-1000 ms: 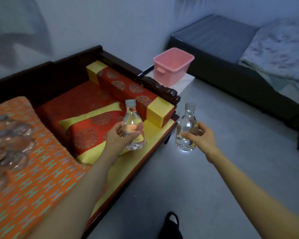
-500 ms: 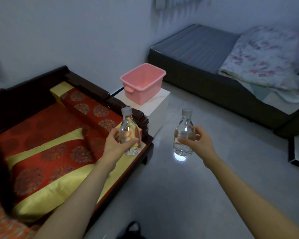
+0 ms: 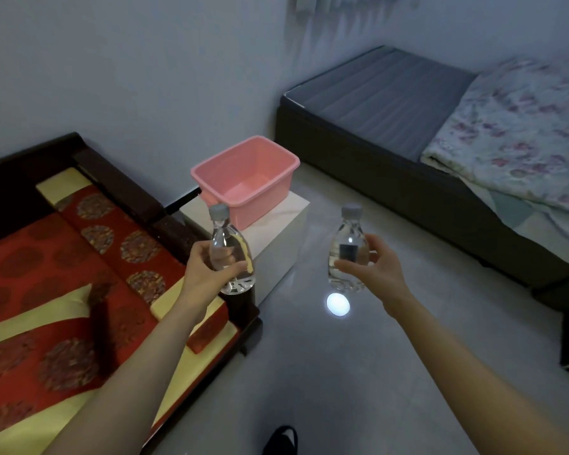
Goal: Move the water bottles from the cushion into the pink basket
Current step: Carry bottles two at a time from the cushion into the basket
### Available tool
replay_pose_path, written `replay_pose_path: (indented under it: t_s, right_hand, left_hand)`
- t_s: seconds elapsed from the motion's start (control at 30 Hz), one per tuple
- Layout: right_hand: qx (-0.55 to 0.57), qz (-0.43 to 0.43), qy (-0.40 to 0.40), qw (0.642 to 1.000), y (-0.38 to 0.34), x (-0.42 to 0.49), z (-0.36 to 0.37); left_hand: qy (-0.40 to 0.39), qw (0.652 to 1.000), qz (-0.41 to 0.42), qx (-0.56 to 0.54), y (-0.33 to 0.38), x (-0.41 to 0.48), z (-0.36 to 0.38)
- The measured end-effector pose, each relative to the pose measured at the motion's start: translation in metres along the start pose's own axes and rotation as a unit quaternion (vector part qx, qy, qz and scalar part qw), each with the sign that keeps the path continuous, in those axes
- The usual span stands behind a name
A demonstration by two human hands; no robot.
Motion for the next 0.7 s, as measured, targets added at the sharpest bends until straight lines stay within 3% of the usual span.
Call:
replay_pose_path:
  t_s: [0.37, 0.7]
  right_hand:
    - [-0.012, -0.016, -0.096, 0.995, -0.002, 0.201, -0.035]
    - [-0.036, -0.073, -0.186, 0.979, -0.045, 0.383, 0.011]
  left_hand:
    - [0.039, 0.999, 0.030, 0.021, 0.015, 0.131, 0.087]
    - [0.160, 0.987, 0.010, -0.008, 0.006, 0.229, 0.122]
Point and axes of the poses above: each hand's wrist, its own x-axis towards the middle knuckle, its own z-axis out of the palm, y = z × x, the point moved 9 cm from there along x, towards the middle knuckle, and after that the axes turned 7 degrees about -x, right-handed, at the moved point
